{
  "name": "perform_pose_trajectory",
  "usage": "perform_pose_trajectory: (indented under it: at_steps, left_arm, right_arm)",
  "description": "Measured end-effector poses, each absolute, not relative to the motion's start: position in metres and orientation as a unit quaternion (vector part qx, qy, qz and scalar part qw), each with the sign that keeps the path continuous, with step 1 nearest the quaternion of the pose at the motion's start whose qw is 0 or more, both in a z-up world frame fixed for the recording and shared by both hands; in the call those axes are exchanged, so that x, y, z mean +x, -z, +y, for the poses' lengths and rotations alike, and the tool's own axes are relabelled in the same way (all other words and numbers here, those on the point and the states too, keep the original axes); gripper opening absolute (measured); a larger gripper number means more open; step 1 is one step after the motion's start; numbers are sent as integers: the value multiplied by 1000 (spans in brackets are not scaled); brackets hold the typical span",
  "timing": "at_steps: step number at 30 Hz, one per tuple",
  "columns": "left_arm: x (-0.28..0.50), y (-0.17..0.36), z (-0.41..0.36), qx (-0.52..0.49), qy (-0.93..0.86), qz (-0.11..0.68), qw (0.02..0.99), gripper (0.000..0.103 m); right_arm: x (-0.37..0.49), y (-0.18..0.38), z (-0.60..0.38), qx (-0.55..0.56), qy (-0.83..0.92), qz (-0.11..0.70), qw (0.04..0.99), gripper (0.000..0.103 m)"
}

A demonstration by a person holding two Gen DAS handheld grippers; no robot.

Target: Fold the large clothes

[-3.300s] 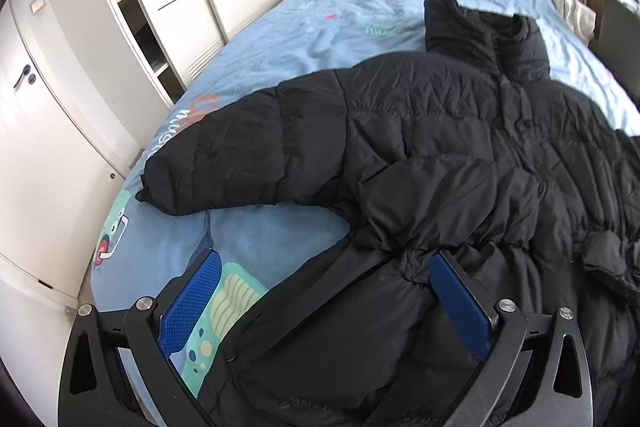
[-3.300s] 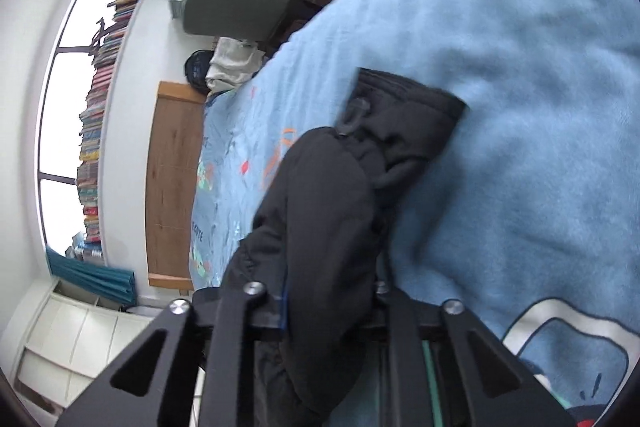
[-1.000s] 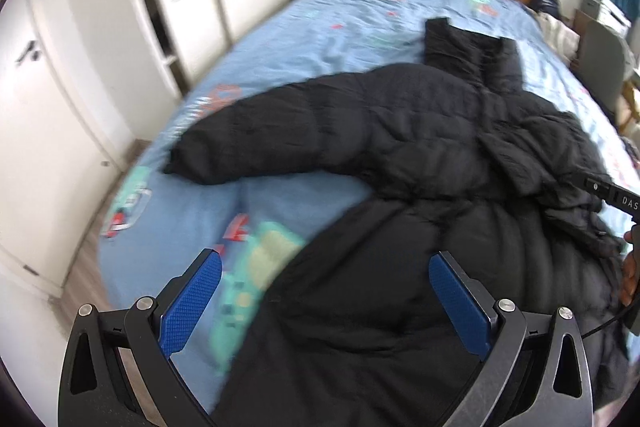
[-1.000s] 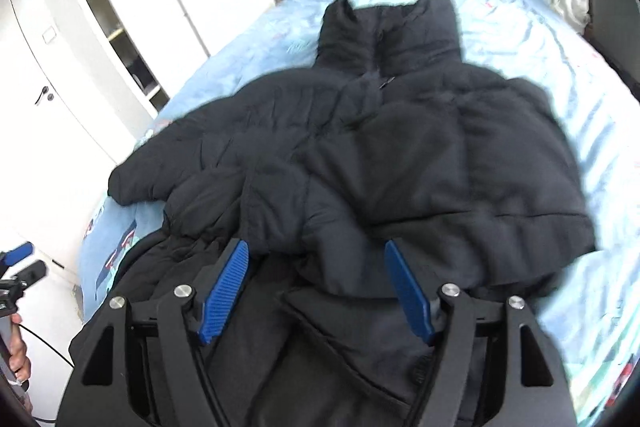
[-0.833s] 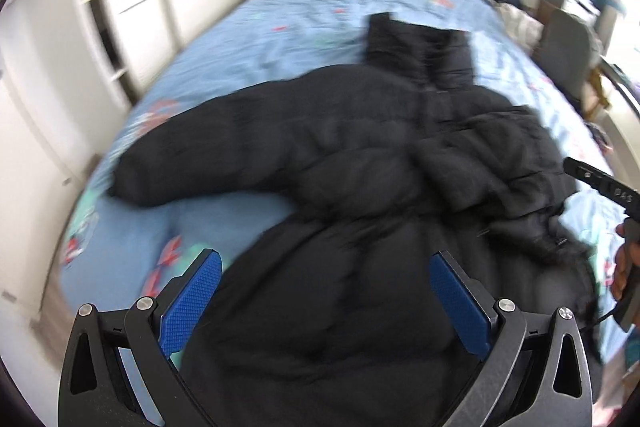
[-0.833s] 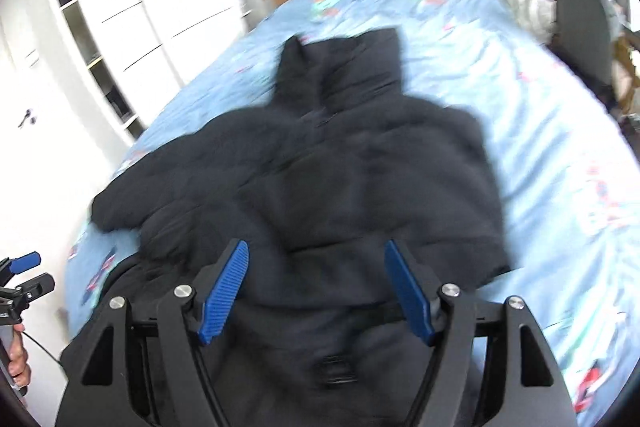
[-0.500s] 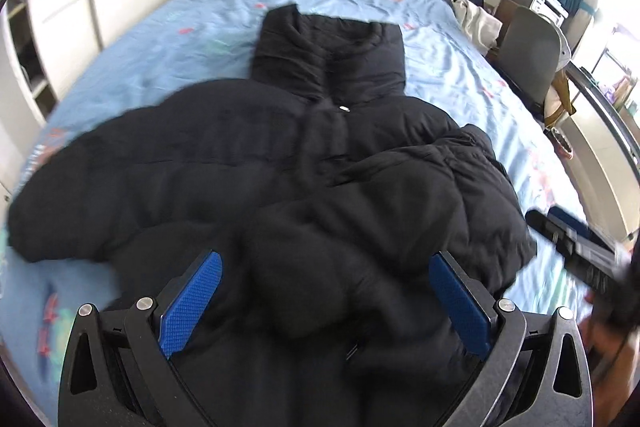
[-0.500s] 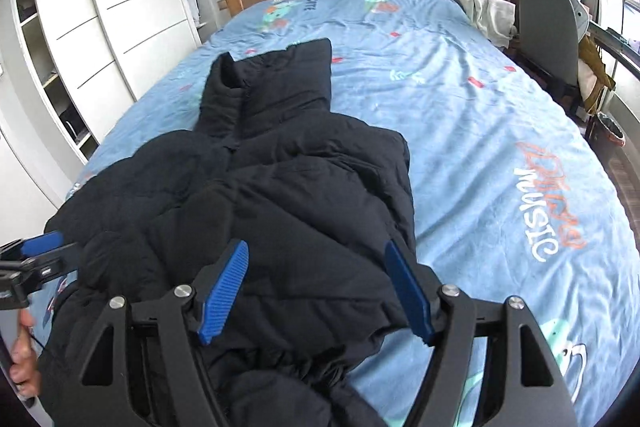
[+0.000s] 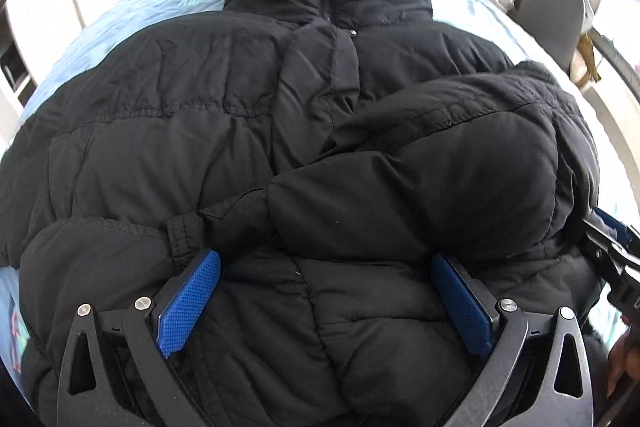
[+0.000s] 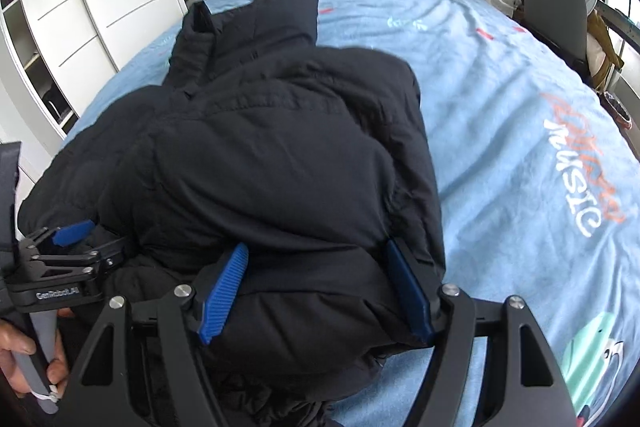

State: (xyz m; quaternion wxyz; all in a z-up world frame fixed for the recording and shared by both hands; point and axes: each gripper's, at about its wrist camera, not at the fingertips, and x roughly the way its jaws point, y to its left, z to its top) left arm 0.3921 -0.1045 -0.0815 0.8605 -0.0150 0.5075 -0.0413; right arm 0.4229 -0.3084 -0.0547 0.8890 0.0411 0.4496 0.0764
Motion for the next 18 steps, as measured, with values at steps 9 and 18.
perform_pose_trajectory:
  at_steps: [9,18]
  left_arm:
    - [374,58,-52,-50,40,512,857,102]
    - [320,16,72,-91,-19,480,872,102]
  right_arm:
    - [403,36,-334,46,-24,458,887,70]
    - [348,-23,-318,18,-2,421,907,70]
